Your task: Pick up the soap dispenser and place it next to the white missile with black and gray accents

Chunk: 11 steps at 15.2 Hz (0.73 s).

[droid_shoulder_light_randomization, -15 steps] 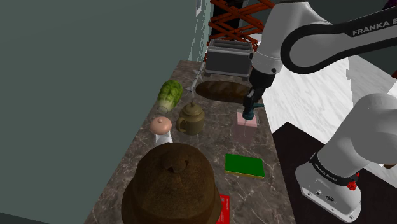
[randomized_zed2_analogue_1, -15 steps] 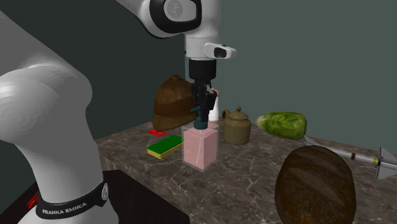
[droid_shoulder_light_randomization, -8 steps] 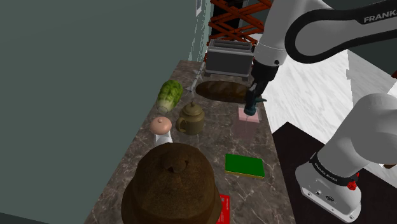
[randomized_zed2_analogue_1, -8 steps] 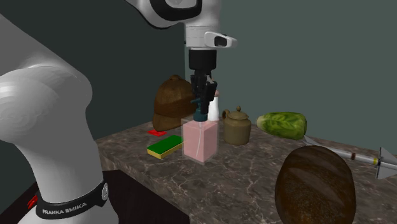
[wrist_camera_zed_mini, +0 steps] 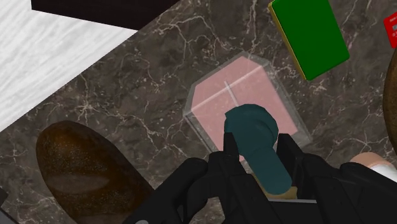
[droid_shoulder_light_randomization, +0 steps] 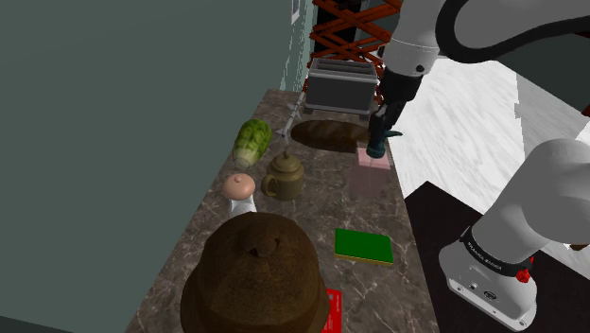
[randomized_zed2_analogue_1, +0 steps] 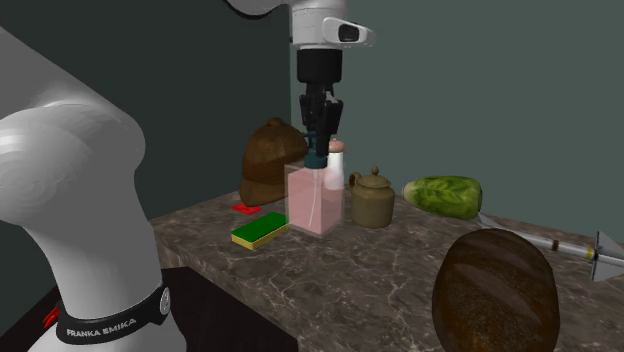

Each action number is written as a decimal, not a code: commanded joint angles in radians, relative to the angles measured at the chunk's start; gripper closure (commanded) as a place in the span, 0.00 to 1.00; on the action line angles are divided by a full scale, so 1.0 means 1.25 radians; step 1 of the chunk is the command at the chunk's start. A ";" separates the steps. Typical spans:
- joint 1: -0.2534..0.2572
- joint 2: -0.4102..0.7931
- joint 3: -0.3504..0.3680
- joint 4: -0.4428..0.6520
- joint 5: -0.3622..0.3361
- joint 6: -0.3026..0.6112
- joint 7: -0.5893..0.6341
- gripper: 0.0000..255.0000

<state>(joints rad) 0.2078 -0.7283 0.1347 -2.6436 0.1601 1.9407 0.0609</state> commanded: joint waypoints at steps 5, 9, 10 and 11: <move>-0.002 -0.014 -0.006 0.055 -0.007 -0.069 0.004 1.00; -0.004 -0.016 -0.010 0.097 -0.011 -0.112 0.007 1.00; -0.004 -0.015 -0.011 0.108 -0.012 -0.123 0.008 1.00; -0.005 -0.015 -0.012 0.118 -0.012 -0.134 0.008 1.00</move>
<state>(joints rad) 0.2023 -0.7475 0.1205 -2.5096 0.1452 1.7874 0.0696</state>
